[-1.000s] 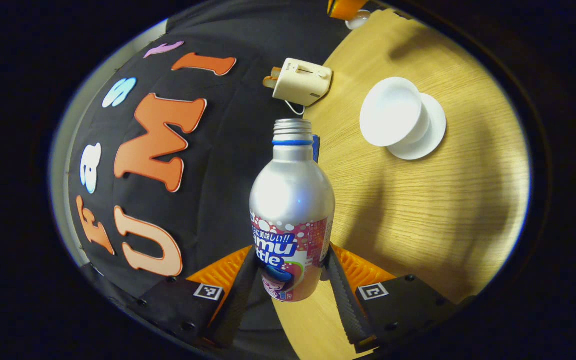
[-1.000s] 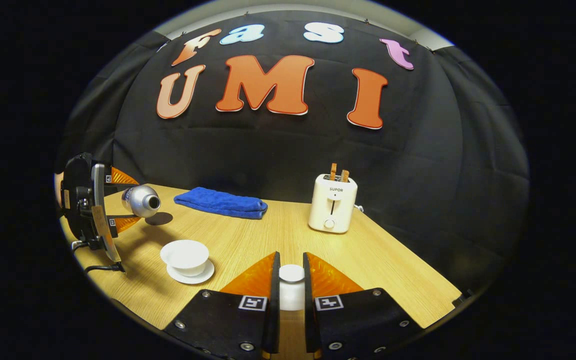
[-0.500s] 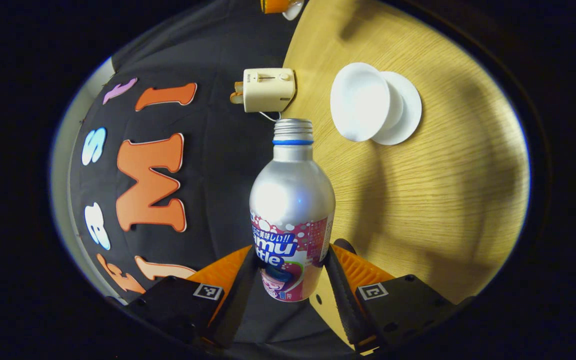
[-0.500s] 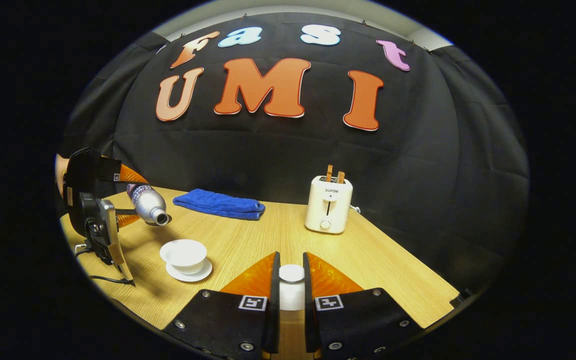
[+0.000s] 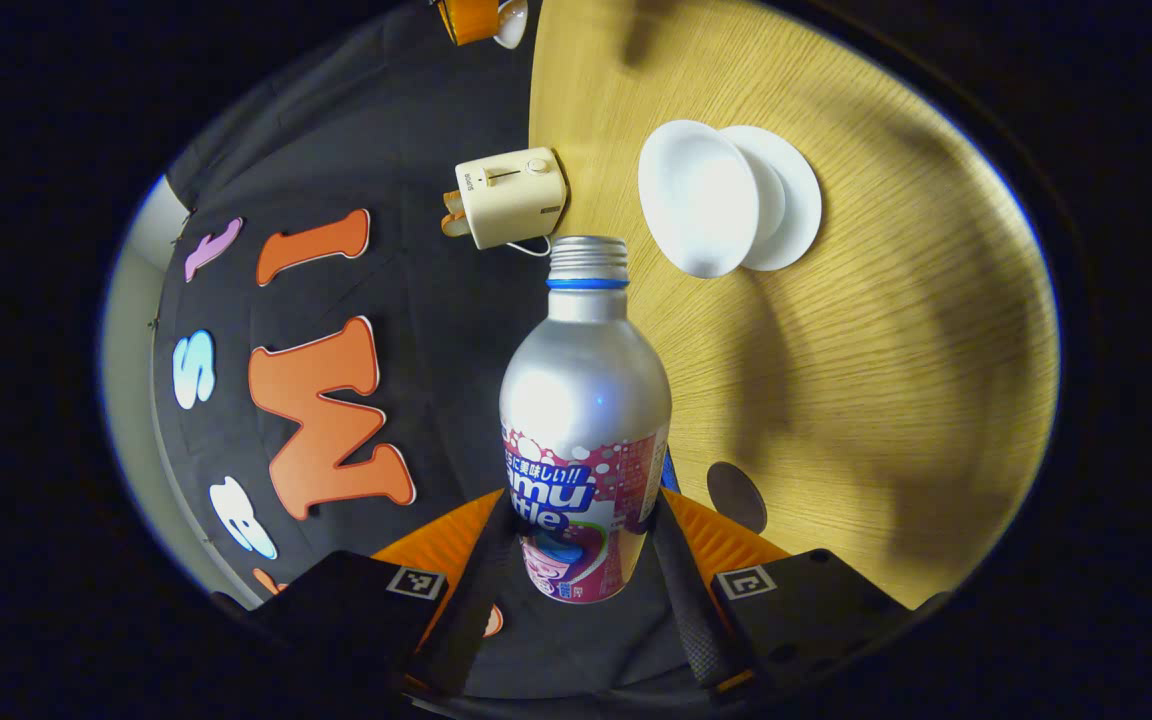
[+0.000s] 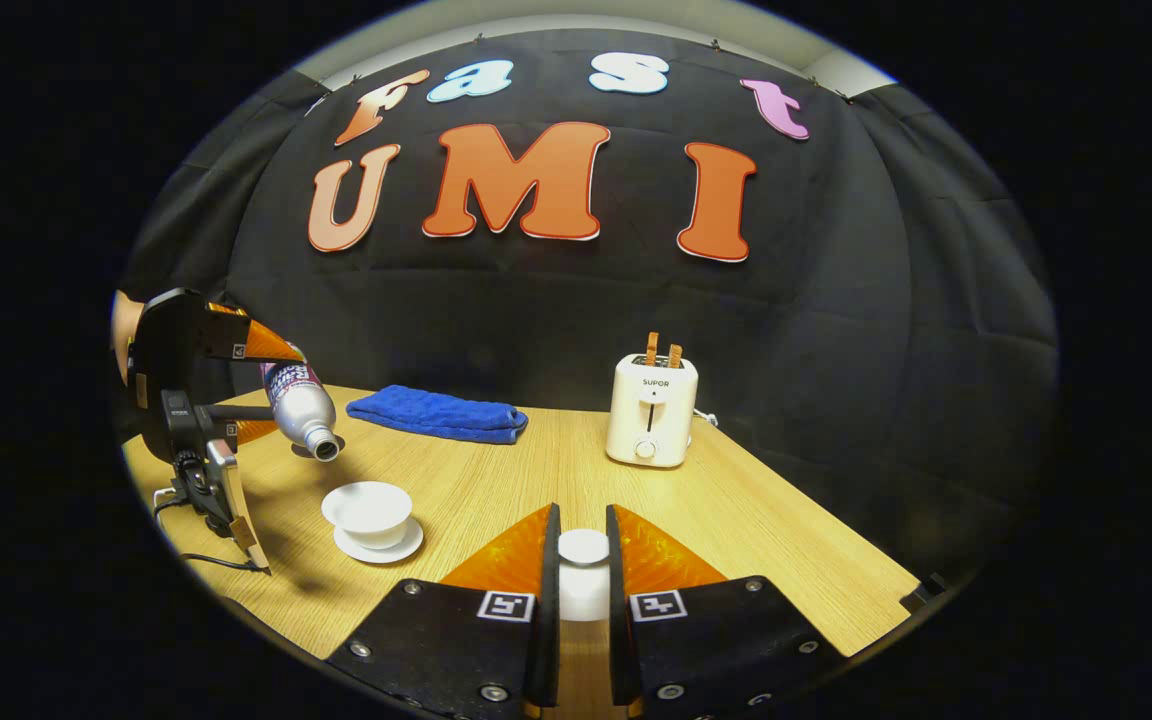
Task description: Open the teacup lid with one hand, grasp the water bottle and pour water into the teacup with the other hand; after pouring, place the water bottle on the coaster and then close the teacup lid.
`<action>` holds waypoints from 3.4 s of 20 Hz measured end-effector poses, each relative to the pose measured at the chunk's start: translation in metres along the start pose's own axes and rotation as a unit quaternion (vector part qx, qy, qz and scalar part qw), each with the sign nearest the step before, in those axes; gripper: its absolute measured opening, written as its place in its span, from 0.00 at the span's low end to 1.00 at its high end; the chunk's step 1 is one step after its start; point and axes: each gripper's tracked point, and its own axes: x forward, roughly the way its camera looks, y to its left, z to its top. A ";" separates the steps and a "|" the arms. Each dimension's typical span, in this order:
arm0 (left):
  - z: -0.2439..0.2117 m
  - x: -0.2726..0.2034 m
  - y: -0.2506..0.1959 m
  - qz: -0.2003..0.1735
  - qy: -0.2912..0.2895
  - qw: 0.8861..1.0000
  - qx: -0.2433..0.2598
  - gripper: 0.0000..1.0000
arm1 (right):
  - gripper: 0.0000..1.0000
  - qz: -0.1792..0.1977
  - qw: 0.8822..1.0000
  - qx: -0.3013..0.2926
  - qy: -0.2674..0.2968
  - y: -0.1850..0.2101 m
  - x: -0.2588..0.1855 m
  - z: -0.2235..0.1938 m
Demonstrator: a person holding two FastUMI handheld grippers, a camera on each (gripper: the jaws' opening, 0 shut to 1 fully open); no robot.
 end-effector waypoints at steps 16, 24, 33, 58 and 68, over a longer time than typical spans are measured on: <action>-0.005 0.009 0.033 0.018 0.014 0.995 0.092 0.83 | 0.21 0.006 1.000 0.008 -0.013 -0.005 -0.004 0.006; -0.012 0.008 0.052 0.025 0.025 0.991 0.127 0.83 | 0.21 0.010 1.000 0.004 -0.015 -0.004 -0.002 0.005; -0.008 0.002 0.064 0.026 0.031 0.986 0.163 0.83 | 0.20 0.015 1.000 0.007 -0.015 -0.003 -0.002 0.002; -0.004 0.007 0.043 -0.001 0.016 0.994 0.107 0.79 | 0.20 0.032 0.999 -0.010 -0.008 0.010 0.000 -0.001; -0.037 0.008 0.005 -0.011 0.020 0.987 -0.160 0.83 | 0.20 0.063 0.998 -0.020 -0.007 0.054 0.011 0.009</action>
